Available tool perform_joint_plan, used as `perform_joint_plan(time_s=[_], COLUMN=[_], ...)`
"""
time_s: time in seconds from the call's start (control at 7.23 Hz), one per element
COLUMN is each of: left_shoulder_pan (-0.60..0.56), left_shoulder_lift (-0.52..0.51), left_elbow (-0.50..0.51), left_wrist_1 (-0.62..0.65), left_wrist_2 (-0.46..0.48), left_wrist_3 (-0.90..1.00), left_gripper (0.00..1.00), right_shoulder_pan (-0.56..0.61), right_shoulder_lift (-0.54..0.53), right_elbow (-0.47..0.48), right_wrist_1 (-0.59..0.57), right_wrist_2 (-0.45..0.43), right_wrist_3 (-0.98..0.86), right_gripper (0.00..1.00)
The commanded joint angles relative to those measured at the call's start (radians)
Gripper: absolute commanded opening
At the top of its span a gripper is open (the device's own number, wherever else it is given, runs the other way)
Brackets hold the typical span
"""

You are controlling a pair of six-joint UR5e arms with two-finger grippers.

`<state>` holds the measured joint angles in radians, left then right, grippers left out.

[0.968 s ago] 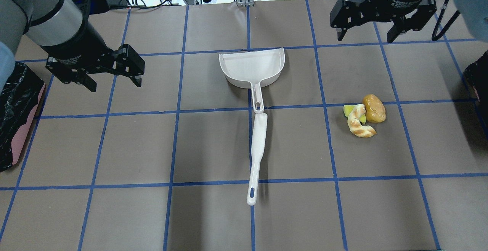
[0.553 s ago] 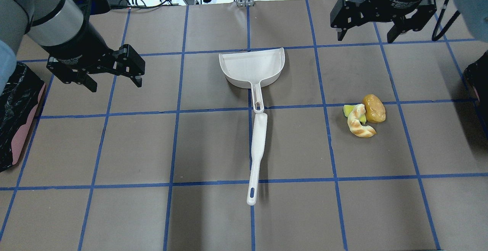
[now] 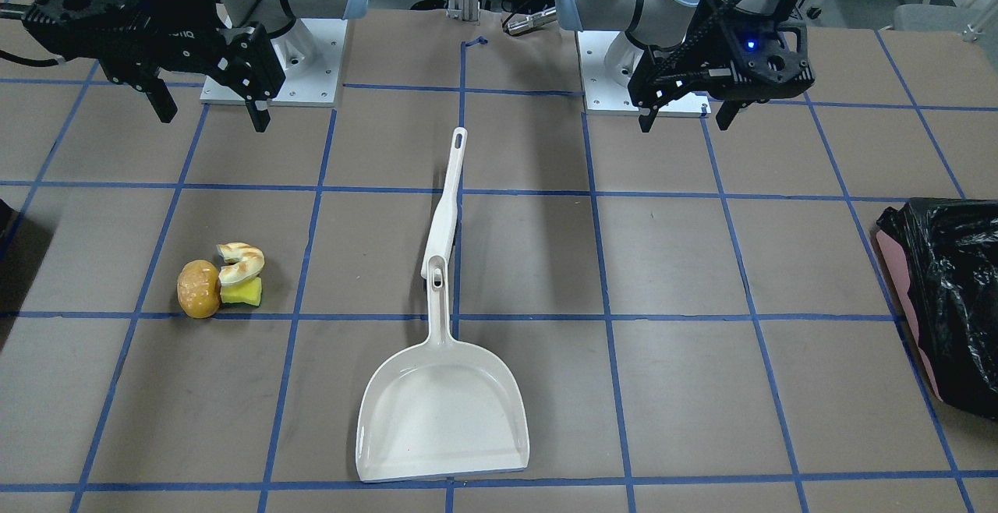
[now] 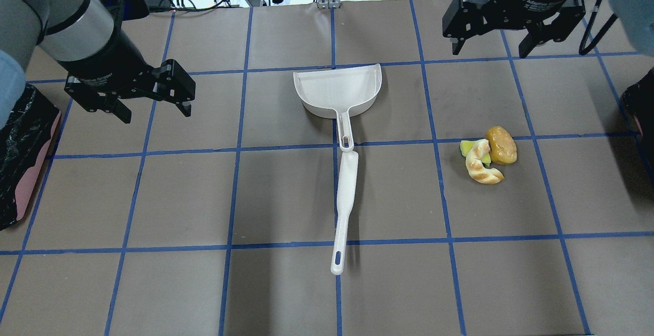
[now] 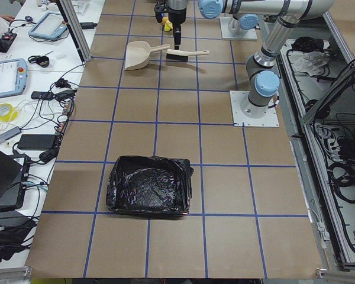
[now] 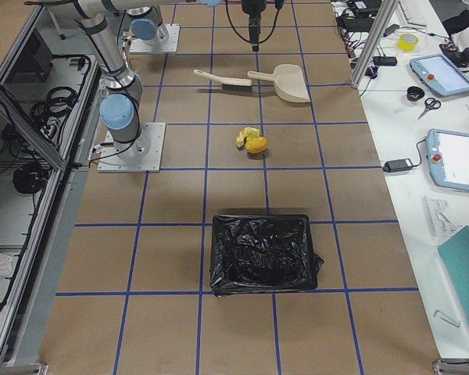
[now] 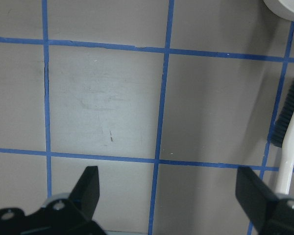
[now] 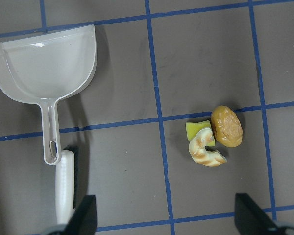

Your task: Sweep and dump trash in nearest bin

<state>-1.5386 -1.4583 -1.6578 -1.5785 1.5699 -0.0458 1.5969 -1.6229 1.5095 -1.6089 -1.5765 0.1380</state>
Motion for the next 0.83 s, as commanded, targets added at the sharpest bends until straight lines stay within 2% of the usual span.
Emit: perform_joint_plan(time_s=[0.0, 0.69], left_shoulder_pan=[0.000, 0.000], left_shoulder_lift=[-0.002, -0.011], left_elbow=[0.000, 0.001], left_wrist_1=[0.002, 0.009], left_wrist_2=[-0.001, -0.005], left_wrist_3=[0.000, -0.002], left_gripper=[1.00, 1.00], right_shoulder_pan=[0.000, 0.000], right_shoulder_lift=[0.000, 0.000], right_elbow=[0.000, -0.003], right_wrist_1=[0.000, 0.032], right_wrist_2=[0.001, -0.008], right_wrist_3=[0.000, 0.002], right_gripper=[1.00, 1.00])
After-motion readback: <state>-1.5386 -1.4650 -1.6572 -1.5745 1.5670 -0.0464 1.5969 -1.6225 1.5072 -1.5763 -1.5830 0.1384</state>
